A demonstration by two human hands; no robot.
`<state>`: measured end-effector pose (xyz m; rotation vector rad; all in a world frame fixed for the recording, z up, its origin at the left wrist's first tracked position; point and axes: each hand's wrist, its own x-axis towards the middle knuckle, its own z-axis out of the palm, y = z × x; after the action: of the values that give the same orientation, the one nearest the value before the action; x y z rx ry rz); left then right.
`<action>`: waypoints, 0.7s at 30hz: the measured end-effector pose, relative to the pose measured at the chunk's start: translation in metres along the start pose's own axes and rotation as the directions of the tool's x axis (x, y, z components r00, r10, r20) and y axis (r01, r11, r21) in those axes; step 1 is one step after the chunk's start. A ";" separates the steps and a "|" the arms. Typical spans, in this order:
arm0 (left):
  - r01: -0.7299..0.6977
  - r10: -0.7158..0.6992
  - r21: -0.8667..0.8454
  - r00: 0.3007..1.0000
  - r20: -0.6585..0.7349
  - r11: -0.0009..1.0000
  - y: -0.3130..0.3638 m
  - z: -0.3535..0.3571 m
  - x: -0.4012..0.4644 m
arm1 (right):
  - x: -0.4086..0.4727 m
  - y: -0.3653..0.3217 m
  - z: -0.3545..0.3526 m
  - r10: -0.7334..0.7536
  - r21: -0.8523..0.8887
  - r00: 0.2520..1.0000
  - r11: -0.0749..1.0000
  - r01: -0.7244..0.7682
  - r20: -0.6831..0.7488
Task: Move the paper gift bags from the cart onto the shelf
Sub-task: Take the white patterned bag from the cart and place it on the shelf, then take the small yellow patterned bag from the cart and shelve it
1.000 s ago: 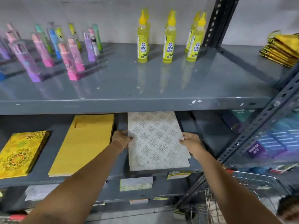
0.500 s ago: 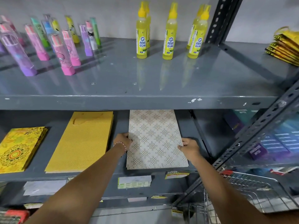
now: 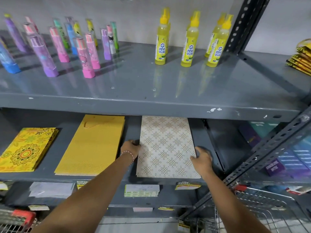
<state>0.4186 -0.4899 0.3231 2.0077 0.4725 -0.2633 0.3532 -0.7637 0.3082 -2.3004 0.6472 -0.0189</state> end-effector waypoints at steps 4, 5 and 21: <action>0.009 -0.031 -0.434 0.999 -0.043 0.901 -0.011 -0.040 -0.017 | -0.030 -0.054 -0.001 -0.209 0.075 0.970 0.973 0.219 -0.127; 0.010 -0.046 -0.569 0.998 -0.049 0.822 -0.017 -0.057 -0.028 | -0.037 -0.073 0.005 -0.257 0.159 0.962 0.950 0.270 -0.096; -0.366 -0.723 -0.911 0.576 -0.381 0.189 -0.352 -0.339 -0.233 | -0.268 -0.328 0.341 -0.643 0.513 0.250 0.744 0.427 0.724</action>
<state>0.0498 -0.0954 0.2870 0.5137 1.1664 0.7599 0.3327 -0.2206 0.3222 -1.8134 -0.7126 0.7166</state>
